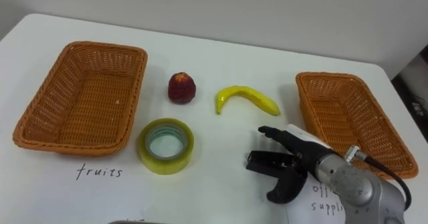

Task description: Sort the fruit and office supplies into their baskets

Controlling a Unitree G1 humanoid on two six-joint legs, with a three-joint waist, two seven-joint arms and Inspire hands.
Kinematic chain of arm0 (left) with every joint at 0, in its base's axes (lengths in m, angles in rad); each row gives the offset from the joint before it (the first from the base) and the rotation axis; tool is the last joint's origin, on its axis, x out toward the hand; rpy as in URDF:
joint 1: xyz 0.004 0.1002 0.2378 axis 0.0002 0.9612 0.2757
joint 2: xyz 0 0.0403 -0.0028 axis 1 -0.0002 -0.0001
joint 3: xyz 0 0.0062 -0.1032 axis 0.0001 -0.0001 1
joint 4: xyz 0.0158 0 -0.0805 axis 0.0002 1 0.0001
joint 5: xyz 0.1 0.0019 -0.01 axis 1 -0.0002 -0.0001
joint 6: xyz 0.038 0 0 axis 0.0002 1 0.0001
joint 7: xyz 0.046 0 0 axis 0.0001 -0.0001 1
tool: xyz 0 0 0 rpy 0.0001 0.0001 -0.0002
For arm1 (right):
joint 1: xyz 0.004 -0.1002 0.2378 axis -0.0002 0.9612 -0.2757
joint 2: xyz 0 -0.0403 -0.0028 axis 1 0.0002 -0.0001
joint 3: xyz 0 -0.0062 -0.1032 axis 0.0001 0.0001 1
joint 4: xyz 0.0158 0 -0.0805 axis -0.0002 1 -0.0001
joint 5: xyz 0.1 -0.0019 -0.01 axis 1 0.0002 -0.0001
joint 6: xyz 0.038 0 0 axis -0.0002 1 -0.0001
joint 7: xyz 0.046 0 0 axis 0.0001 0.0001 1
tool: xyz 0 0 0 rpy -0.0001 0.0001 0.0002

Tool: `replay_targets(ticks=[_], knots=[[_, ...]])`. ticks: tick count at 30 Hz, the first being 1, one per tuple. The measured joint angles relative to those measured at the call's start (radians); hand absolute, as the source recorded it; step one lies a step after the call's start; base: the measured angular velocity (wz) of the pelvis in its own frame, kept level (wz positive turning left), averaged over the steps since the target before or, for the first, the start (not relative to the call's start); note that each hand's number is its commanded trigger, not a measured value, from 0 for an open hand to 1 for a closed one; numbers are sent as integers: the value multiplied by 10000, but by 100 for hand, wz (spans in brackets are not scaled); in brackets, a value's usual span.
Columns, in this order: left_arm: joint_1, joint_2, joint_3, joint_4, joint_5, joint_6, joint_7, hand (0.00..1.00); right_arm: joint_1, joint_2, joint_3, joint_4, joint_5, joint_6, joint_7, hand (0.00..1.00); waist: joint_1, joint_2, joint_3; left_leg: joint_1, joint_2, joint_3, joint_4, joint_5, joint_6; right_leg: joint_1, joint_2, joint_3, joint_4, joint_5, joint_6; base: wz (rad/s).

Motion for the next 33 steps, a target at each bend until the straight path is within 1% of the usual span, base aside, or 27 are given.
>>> replay_targets(ticks=[3, 8, 14, 18, 20, 22, 26, 28, 30, 31, 33], knots=[[-14, -1, 54, 139, 0, 6, -52, 0, -13, 1, 0, 0, -37, 5, 100, 0, 16, -13, 7, 1, 1, 4, -3, 0, 0, -7, 2, 6, -2, 0, 0, 0], [-42, -1, 159, 360, -1, 160, -160, 0, -24, 2, 1, 0, -123, 14, 363, 0, 49, -13, 8, 3, 2, 12, -24, 0, 0, -26, 8, 21, -8, 0, 0, 0], [-53, -1, 168, 355, 0, 165, -173, 0, -60, 3, 1, 0, -208, 23, 694, 0, 186, -18, 13, -15, 1, -7, -38, 1, 0, -34, 5, -5, -10, -1, 1, 0], [-55, -1, 168, 355, 1, 165, -173, 0, -181, 3, 1, 0, -246, 207, 860, 0, 234, -29, 18, -23, -1, -12, -30, 1, 0, -36, 2, -10, -10, -1, 1, 0], [-59, 1, 167, 353, 1, 165, -173, 0, -199, 2, 11, 0, -329, 212, 904, 0, 246, -57, 22, -38, 0, -20, -23, 2, -1, -42, -3, -33, -13, -1, 1, 0], [-113, -4, 147, 349, 1, 169, -172, 0, -199, 3, 31, 0, -550, 212, 922, 0, 252, -136, 39, -82, -3, -32, -8, 4, -4, -57, -4, -49, -46, -1, 1, 0], [-169, 13, -26, 342, 3, 231, -173, 0, -252, 2, 164, -1, -706, 250, 948, 0, 280, -223, 34, -102, -3, -51, -4, 5, -4, -50, -2, -74, -75, 3, -4, 0], [-253, 30, -109, 307, 11, 362, -173, 0, -450, -2, 349, 0, -902, 467, 1042, 0, 293, -245, 25, -153, 4, -50, 10, 6, -5, -67, 3, -93, -125, 40, -10, 0], [-272, 52, -157, 299, 10, 401, -172, 0, -497, -19, 512, -13, -991, 650, 1085, 0, 312, -262, 13, -151, 13, -50, 15, 7, -6, -56, 4, -158, -140, 57, -13, 0], [-383, 83, -258, 298, 8, 448, -172, 0, -512, -19, 565, -23, -1017, 712, 1115, 0, 340, -272, 6, -150, 15, -47, 16, 7, -6, -55, -1, -243, -138, 61, -19, -3], [-455, 100, -350, 299, 6, 540, -172, 0, -518, -14, 702, -71, -1172, 892, 1118, 0, 409, -272, 5, -143, 16, -19, 18, 8, -5, -54, -4, -272, -137, 71, -20, -4]])
